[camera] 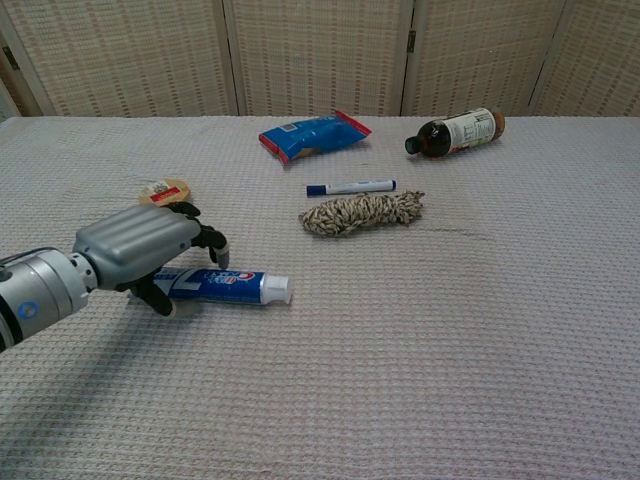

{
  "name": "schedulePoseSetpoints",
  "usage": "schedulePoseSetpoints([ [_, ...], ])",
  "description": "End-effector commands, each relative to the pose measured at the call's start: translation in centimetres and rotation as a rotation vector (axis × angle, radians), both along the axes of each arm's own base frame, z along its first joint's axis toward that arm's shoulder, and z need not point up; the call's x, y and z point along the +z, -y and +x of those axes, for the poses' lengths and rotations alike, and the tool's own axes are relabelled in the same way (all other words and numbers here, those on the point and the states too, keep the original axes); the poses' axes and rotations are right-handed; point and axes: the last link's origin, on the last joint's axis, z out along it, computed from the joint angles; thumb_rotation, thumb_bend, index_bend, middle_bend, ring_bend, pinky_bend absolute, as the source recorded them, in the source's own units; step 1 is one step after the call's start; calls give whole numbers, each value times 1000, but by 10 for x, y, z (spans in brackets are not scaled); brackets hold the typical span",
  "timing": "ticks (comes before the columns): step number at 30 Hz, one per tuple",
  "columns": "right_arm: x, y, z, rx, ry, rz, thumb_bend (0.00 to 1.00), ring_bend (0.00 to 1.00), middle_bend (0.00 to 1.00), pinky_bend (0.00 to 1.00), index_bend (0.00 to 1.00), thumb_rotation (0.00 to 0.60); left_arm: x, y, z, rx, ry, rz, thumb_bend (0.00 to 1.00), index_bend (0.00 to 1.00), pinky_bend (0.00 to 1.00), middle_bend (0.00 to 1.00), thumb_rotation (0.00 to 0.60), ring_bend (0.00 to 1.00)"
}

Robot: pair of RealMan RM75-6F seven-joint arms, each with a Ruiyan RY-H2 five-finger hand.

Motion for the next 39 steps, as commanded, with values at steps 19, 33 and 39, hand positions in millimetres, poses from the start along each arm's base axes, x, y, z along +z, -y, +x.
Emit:
schedulePoseSetpoints([
  [19, 0, -1, 1, -3, -4, -2, 376, 29, 0, 0, 0, 600, 4, -7, 4, 6, 157, 7, 372, 683, 312, 677, 600, 562],
  [33, -13, 22, 50, 221, -29, 85, 376, 36, 3, 0, 0, 600, 50, -4, 33, -79, 362, -2, 435, 785, 549, 809, 600, 707],
  [39, -36, 40, 99, 411, -24, 183, 376, 40, 14, 0, 0, 600, 69, 7, 60, -124, 417, -32, 484, 785, 549, 810, 600, 707],
])
